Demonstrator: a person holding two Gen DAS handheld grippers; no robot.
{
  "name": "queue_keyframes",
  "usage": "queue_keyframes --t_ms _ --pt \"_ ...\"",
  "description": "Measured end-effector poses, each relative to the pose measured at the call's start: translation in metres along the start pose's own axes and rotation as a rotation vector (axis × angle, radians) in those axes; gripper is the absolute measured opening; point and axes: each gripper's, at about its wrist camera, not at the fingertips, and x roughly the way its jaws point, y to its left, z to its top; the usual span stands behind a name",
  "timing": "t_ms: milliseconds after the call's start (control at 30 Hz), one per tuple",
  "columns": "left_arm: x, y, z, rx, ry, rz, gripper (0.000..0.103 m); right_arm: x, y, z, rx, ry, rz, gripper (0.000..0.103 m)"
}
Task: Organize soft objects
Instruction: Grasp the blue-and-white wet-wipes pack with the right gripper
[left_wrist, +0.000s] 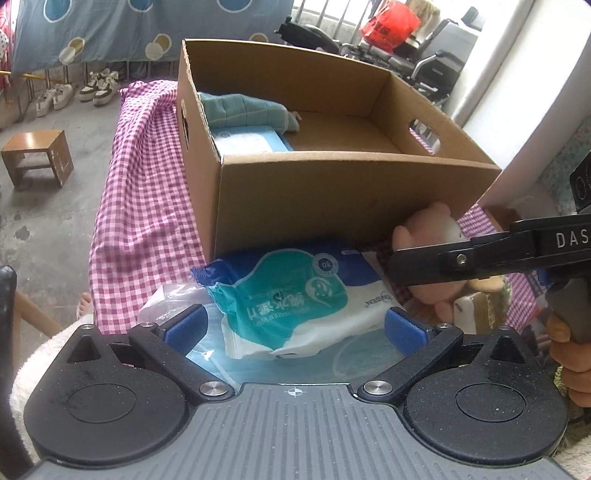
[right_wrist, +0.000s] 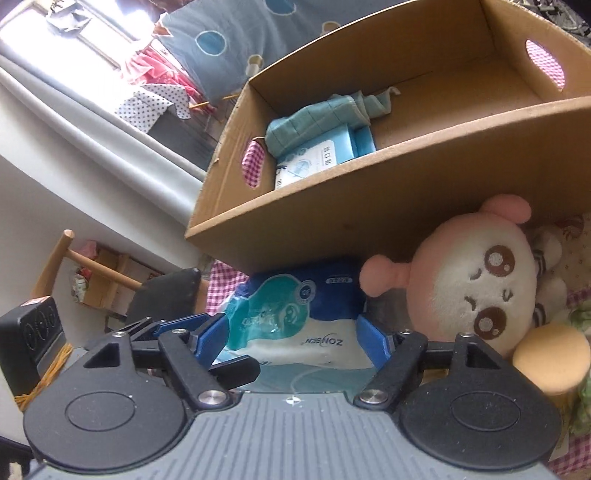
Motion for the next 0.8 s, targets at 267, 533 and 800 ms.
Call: queue_keyframes --t_ms 267,533,800 --pt "0.020 0.007 0.003 -0.012 0.049 -0.042 0.102 0.037 0.006 0.005 -0.030 0.046 -0.109 0.080" --pt "0.020 -0.003 0.002 -0.007 0.051 -0.082 0.102 0.046 0.019 0.004 -0.083 0.055 -0.104 0.093" --pt "0.003 -0.008 -0.006 -0.009 0.046 -0.115 0.102 0.037 0.015 -0.003 -0.059 0.081 -0.045 0.092"
